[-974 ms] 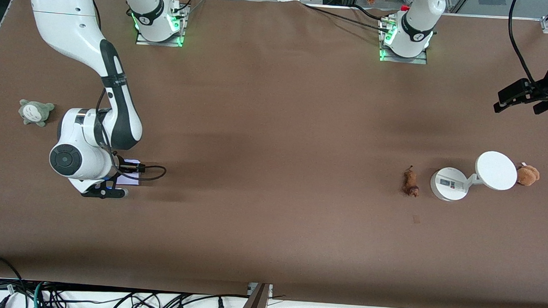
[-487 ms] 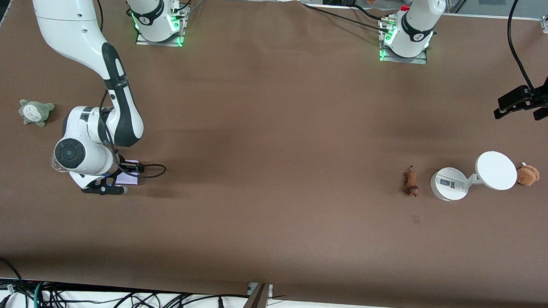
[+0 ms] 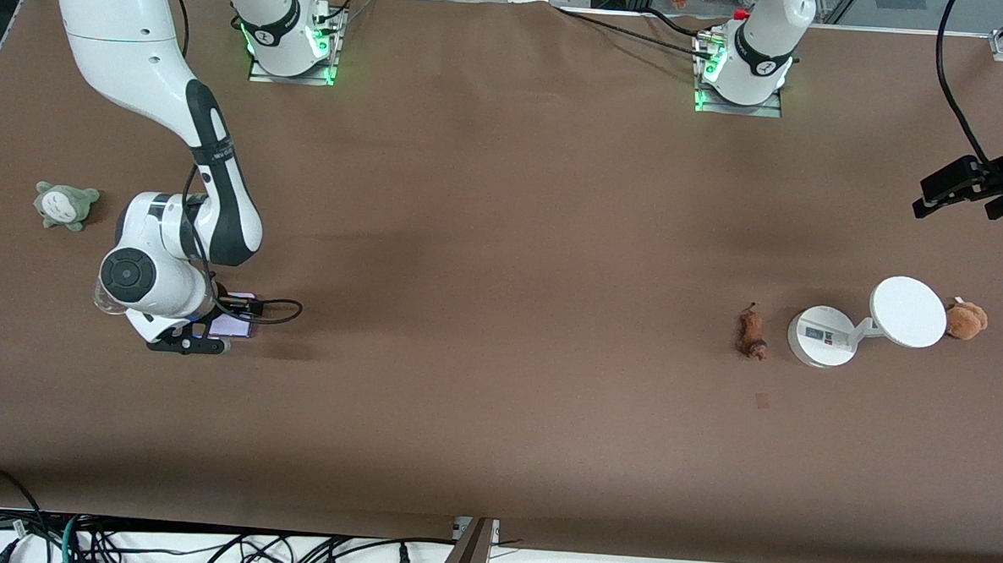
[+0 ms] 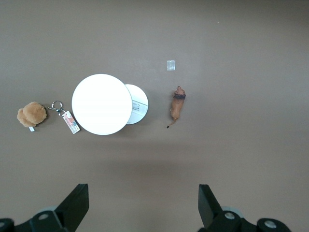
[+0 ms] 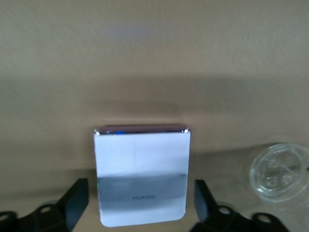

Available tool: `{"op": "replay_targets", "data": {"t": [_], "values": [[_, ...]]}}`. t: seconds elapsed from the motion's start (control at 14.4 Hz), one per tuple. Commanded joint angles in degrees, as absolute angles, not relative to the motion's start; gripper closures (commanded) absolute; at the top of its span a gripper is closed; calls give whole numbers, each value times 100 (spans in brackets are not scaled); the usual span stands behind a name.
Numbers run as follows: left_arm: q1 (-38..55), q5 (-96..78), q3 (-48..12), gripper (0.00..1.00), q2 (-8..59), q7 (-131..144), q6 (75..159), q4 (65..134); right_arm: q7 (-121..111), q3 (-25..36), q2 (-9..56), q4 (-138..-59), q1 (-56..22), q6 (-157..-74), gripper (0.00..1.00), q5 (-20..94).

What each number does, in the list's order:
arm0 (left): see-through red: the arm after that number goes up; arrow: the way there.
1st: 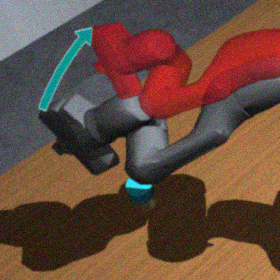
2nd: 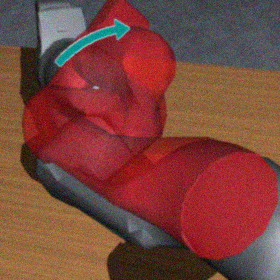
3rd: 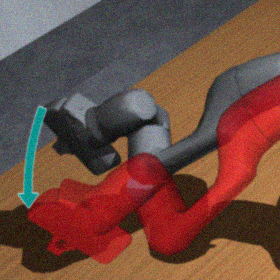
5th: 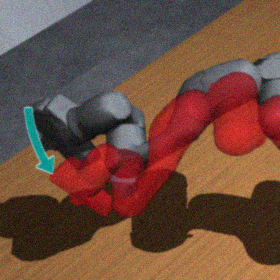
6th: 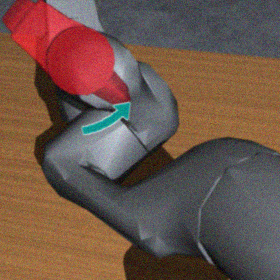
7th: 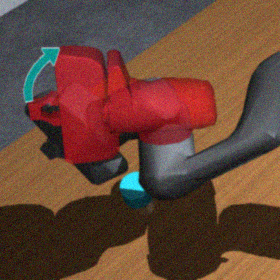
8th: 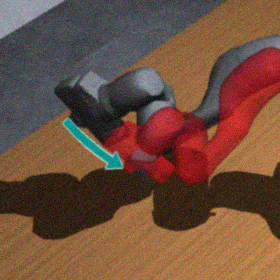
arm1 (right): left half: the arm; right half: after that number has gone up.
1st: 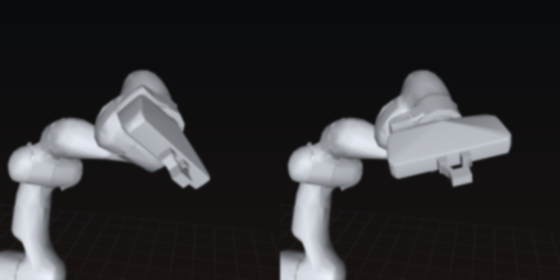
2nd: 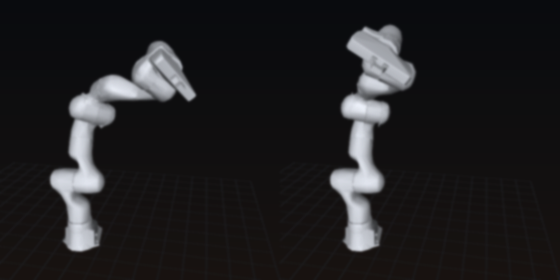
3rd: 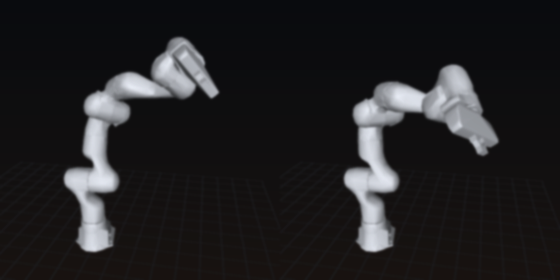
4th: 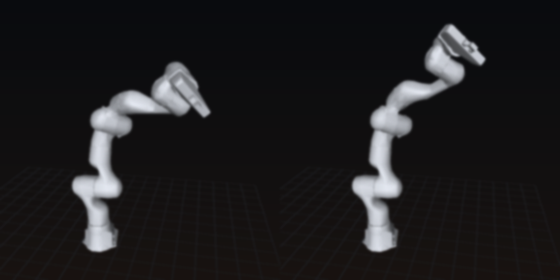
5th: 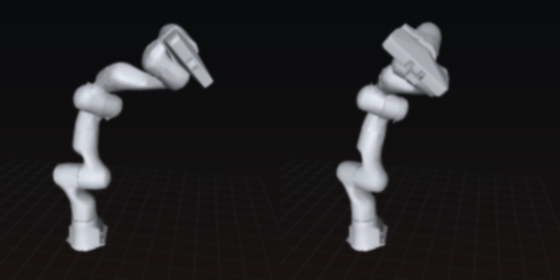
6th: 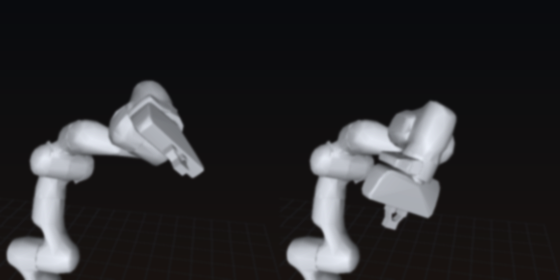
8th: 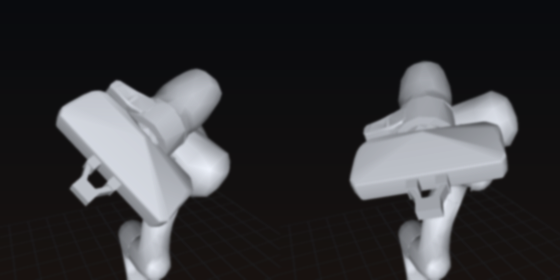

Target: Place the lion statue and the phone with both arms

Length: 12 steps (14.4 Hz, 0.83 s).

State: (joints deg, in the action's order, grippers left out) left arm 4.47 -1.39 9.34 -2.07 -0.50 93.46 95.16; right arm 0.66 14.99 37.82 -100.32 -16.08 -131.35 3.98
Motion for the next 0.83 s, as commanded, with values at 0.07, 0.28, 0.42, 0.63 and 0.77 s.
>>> {"op": "replay_targets", "data": {"t": [0.07,0.28,0.42,0.63,0.77], "values": [[404,-158,896,0,-176,-114,9281,9317,-79,1485,3489,-9161,-1600,-11835,0,334],[448,-141,888,0,-167,-114,9281,9308,-158,1477,3350,-8264,-1600,-10498,0,308],[466,-141,853,0,-158,-114,9281,9308,-368,1468,3034,-7982,-1600,-9952,0,299],[466,-71,844,0,-141,-114,9281,9308,-474,1494,2524,-7919,-1582,-9257,0,299],[475,245,652,0,-149,-114,9281,9308,-414,1442,2050,-7928,-1565,-8739,0,255]]}}
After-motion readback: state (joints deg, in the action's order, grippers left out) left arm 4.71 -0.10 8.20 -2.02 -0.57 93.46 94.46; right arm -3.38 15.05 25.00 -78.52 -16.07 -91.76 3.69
